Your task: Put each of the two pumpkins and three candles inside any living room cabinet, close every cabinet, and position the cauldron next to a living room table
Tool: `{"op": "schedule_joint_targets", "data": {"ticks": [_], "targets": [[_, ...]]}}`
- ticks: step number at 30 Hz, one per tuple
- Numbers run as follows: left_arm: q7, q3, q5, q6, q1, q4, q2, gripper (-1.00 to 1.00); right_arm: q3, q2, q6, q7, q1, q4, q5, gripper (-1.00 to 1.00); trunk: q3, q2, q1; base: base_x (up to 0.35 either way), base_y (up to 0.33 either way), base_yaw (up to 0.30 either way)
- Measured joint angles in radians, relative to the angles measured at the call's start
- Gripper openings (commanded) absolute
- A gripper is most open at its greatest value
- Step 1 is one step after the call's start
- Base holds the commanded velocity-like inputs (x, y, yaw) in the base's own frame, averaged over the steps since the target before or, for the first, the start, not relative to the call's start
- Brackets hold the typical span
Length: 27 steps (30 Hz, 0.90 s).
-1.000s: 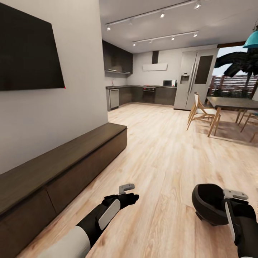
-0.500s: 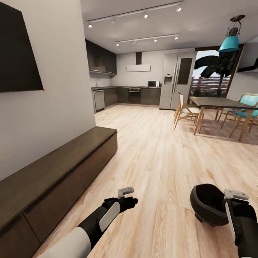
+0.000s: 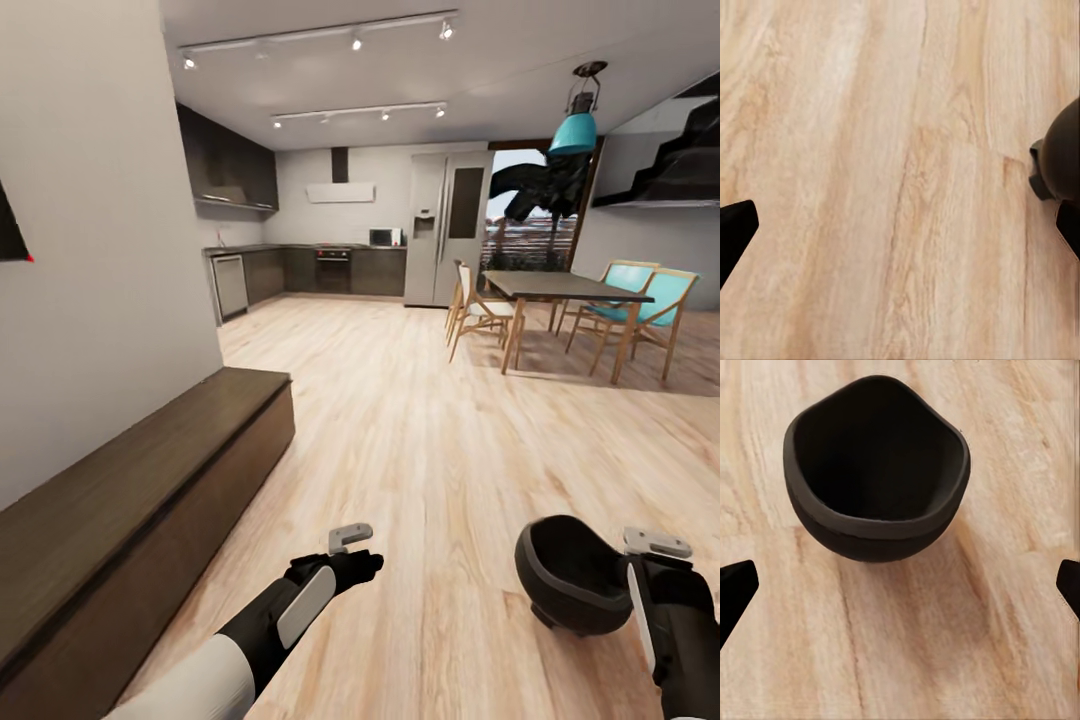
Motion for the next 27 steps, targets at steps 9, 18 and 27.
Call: {"op": "schedule_joint_targets", "data": {"ticks": [9,18,27], "targets": [[0.0,-0.001,-0.002,0.0,0.0,0.0,0.0,1.0,-0.001,-0.001,0.001,0.001,0.0,-0.001,0.0,1.0,0.006,0.0,0.0,0.315,-0.176,-0.278],[0.0,-0.001,-0.002,-0.001,0.0,0.0,0.0,1.0,-0.001,0.0,0.0,0.001,0.0,0.0,0.001,1.0,0.012,0.0,0.0,0.288,-0.228,-0.278],[0.0,-0.001,-0.006,-0.002,0.0,0.002,0.0,1.0,0.003,0.001,0.0,0.004,0.001,0.005,-0.002,1.0,0.018,0.0,0.0,0.289,-0.219,-0.278]]}}
